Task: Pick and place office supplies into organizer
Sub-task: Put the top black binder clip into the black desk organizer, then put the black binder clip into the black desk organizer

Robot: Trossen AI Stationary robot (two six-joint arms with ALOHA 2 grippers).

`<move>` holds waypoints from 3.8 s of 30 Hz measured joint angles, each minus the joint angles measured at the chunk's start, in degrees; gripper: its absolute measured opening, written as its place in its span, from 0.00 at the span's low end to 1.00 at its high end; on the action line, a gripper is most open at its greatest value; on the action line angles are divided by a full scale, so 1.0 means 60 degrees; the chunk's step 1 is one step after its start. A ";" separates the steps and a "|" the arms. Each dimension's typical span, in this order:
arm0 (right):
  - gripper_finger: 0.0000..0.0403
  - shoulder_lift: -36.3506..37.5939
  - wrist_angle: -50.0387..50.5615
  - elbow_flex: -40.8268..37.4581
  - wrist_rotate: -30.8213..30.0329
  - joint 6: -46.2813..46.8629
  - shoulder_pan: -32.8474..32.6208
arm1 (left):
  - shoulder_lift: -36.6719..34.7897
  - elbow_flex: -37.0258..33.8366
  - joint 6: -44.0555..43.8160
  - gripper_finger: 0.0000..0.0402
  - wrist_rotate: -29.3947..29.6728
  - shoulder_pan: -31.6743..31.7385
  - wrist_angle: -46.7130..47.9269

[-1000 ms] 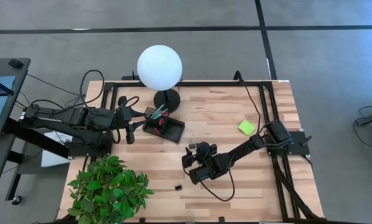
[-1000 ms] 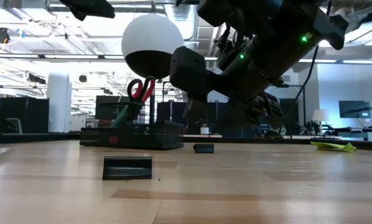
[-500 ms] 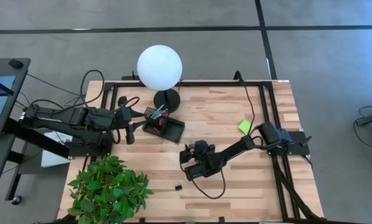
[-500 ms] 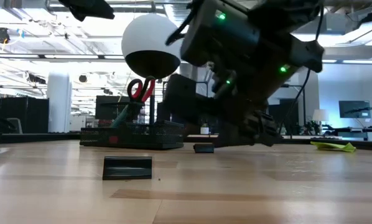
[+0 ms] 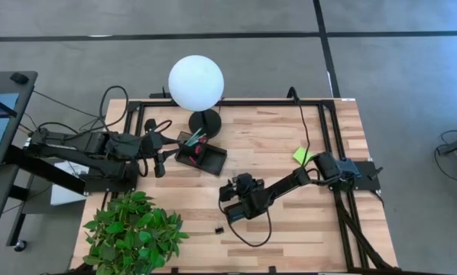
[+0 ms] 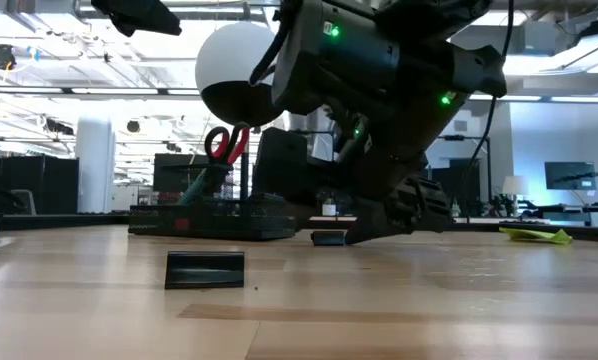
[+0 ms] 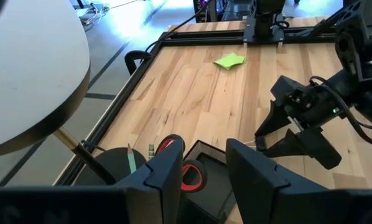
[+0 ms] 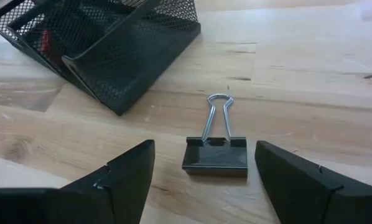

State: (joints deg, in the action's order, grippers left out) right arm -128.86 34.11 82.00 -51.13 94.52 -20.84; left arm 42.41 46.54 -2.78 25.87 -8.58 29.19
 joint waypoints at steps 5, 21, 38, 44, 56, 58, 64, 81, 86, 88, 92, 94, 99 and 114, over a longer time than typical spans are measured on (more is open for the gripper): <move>0.68 0.0056 -0.0009 0.0018 0.0455 -0.0008 0.0124 | 0.0000 0.0000 0.0097 0.29 0.0000 -0.0003 0.0088; 0.64 0.0051 0.0003 0.0004 0.0683 -0.0045 0.0121 | 0.0000 0.0000 0.0105 0.29 0.0000 0.0000 0.0226; 0.32 0.0040 0.0591 0.0011 0.1104 0.0005 0.0117 | 0.0000 0.0000 0.0100 0.29 0.0000 -0.0003 0.0226; 0.39 -0.0033 0.0664 0.0463 0.1061 -0.0579 0.0062 | 0.0000 0.0000 0.0068 0.29 0.0002 0.0001 0.0226; 0.34 -0.0055 -0.1090 0.1915 0.0889 -0.4109 0.0081 | 0.0000 0.0000 0.0004 0.29 0.0000 -0.0002 0.0226; 0.37 -0.0054 -0.1770 0.2223 0.0751 -0.5238 0.0131 | 0.0000 0.0000 0.0009 0.29 0.0004 0.0001 0.0226; 0.35 -0.0007 -0.3640 0.2940 0.0657 -0.8388 0.0814 | 0.0000 0.0000 0.0023 0.29 0.0000 0.0000 0.0226; 0.32 -0.0481 -0.4646 0.3017 0.2625 -0.8804 0.2109 | -0.0003 0.0000 0.0046 0.29 0.0000 0.0001 0.0242; 0.35 -0.0613 -0.4726 0.3026 0.2711 -0.8837 0.2366 | -0.0004 0.0000 0.0021 0.29 0.0001 -0.0001 0.0236; 0.39 -0.0654 -0.4697 0.3011 0.2862 -0.8835 0.2538 | -0.0004 0.0000 0.0019 0.29 0.0000 0.0000 0.0237; 0.40 -0.0652 -0.4754 0.3013 0.3139 -0.8979 0.2843 | -0.0004 0.0000 0.0105 0.29 0.0004 0.0001 0.0237; 0.38 -0.0652 -0.4742 0.3013 0.3328 -0.9012 0.2953 | -0.0003 0.0000 0.0054 0.29 0.0004 -0.0002 0.0234; 0.35 -0.0652 -0.4733 0.3013 0.4076 -0.9018 0.3141 | -0.0004 0.0000 0.0072 0.29 0.0004 0.0000 0.0234; 0.62 -0.0648 -0.4846 0.3013 0.4006 -0.9714 0.3122 | 0.0000 0.0000 0.0062 0.29 0.0000 0.0000 0.0230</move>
State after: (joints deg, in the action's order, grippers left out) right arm -132.75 5.03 100.07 -27.09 36.23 -2.11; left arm 42.41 46.54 -2.41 25.87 -8.58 30.57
